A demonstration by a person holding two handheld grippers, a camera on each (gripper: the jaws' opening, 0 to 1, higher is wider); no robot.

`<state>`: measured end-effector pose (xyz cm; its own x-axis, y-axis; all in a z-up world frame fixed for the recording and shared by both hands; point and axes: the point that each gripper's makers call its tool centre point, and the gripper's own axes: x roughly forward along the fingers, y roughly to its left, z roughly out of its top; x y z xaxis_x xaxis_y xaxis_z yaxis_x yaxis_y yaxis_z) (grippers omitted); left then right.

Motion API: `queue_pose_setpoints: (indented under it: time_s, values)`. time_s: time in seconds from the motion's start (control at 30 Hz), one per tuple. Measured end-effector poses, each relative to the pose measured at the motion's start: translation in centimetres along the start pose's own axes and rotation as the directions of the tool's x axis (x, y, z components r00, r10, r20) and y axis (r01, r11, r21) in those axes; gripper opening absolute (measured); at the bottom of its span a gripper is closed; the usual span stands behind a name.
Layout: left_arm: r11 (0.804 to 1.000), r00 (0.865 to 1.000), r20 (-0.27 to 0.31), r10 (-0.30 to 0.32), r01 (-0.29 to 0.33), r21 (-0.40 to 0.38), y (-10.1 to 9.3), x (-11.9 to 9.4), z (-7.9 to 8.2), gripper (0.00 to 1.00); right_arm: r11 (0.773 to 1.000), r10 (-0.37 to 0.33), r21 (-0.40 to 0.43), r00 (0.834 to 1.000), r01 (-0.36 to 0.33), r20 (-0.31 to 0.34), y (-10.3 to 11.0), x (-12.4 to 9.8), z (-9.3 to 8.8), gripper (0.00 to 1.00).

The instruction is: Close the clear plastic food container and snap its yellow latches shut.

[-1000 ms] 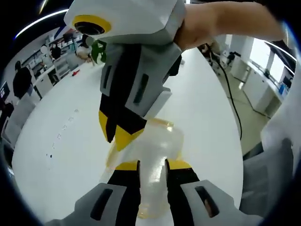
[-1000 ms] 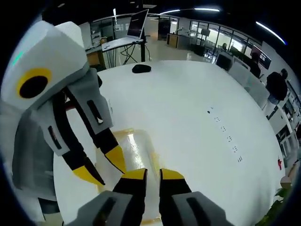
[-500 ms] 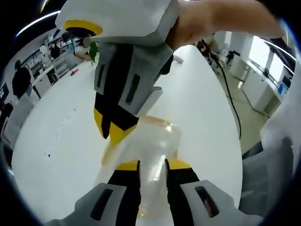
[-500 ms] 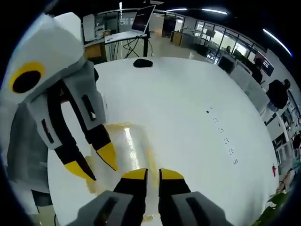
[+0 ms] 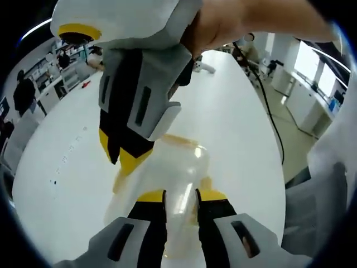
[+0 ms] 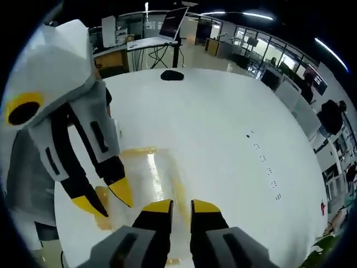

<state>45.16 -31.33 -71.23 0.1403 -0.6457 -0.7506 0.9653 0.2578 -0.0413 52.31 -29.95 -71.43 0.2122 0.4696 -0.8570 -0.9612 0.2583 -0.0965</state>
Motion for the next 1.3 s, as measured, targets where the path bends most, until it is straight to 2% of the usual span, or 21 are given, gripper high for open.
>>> queue_pose_setpoints:
  time_s: [0.07,0.27,0.5,0.77,0.9,1.03,1.13,1.3]
  values:
    - [1.000,1.000,-0.001,-0.002,0.002,0.000,-0.2,0.0,0.0,0.18,1.000,-0.002,0.008,1.000,0.001,0.012,-0.1,-0.1,0.2,0.12]
    - [1.000,1.000,-0.010,-0.011,0.011,0.004,-0.5,0.3,-0.3,0.18,0.999,-0.046,0.015,0.999,0.046,-0.002,-1.4,-0.2,-0.2,0.08]
    - [1.000,1.000,-0.013,-0.018,0.019,0.004,-0.9,0.5,-0.6,0.19,0.998,-0.058,0.034,0.998,0.058,0.015,-1.7,-0.4,-0.1,0.09]
    - [1.000,1.000,-0.009,-0.012,0.012,0.000,-1.1,0.5,-0.6,0.20,0.998,-0.066,0.001,0.998,0.066,-0.011,-2.2,0.0,-1.0,0.10]
    - [1.000,1.000,-0.006,-0.011,0.011,0.002,-1.3,0.5,-0.6,0.20,0.996,-0.088,0.032,0.996,0.088,0.007,-2.9,-0.4,-0.7,0.10]
    - [1.000,1.000,-0.004,-0.012,0.012,0.002,-1.3,0.5,-0.7,0.20,0.998,-0.018,0.053,0.998,0.015,0.053,-1.3,-0.4,0.1,0.13]
    - [1.000,1.000,-0.002,-0.010,0.010,0.007,-1.4,0.5,-0.7,0.20,1.000,0.011,0.028,1.000,-0.012,0.025,-0.5,0.0,-0.4,0.15]
    - [1.000,1.000,-0.006,-0.010,0.010,0.023,-1.6,0.4,-0.7,0.22,0.998,0.049,0.038,0.999,-0.050,0.014,0.3,0.6,-0.7,0.18]
